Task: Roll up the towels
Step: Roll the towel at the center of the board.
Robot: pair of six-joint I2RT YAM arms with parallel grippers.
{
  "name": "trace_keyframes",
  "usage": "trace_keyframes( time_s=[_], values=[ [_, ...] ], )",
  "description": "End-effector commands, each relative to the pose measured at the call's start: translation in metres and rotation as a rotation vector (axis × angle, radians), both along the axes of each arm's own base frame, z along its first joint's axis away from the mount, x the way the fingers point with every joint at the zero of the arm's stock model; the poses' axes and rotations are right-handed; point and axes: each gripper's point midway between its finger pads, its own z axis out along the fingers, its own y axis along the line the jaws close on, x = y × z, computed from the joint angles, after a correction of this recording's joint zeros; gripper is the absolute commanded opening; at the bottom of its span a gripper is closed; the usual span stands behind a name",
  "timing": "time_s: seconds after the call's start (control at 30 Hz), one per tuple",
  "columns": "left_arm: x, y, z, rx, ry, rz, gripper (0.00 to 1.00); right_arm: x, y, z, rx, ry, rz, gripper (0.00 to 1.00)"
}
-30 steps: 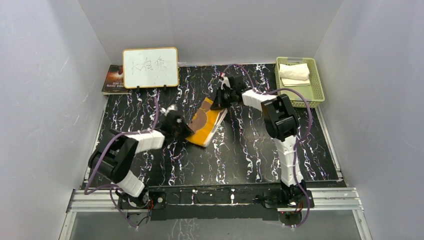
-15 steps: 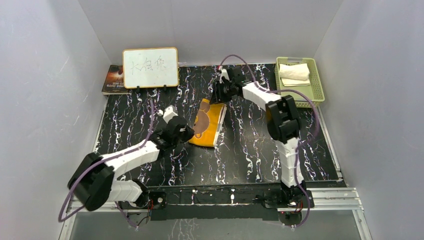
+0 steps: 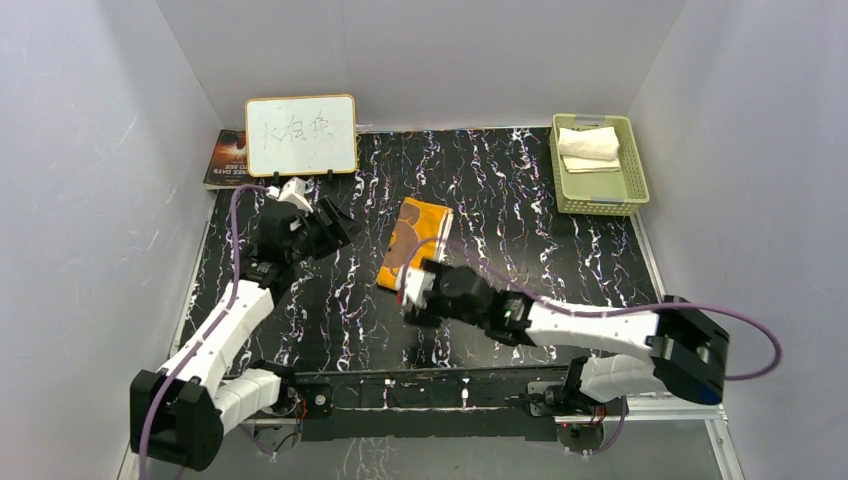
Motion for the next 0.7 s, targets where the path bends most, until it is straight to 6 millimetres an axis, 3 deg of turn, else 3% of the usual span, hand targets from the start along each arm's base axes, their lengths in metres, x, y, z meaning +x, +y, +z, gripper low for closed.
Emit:
trace_keyframes(
  time_s=[0.0,0.2,0.67],
  values=[
    [-0.031,-0.019,-0.006,-0.16,0.135,-0.273,0.72,0.001,-0.013,-0.037,-0.267,-0.207,-0.021,0.73],
    [-0.032,-0.018,-0.016,-0.141,0.167,-0.289,0.73,0.003,0.0,-0.054,-0.315,-0.268,-0.01,0.71],
    [-0.057,-0.024,-0.037,-0.196,0.238,-0.364,0.74,0.021,0.041,-0.099,-0.393,-0.321,0.03,0.67]
  ],
)
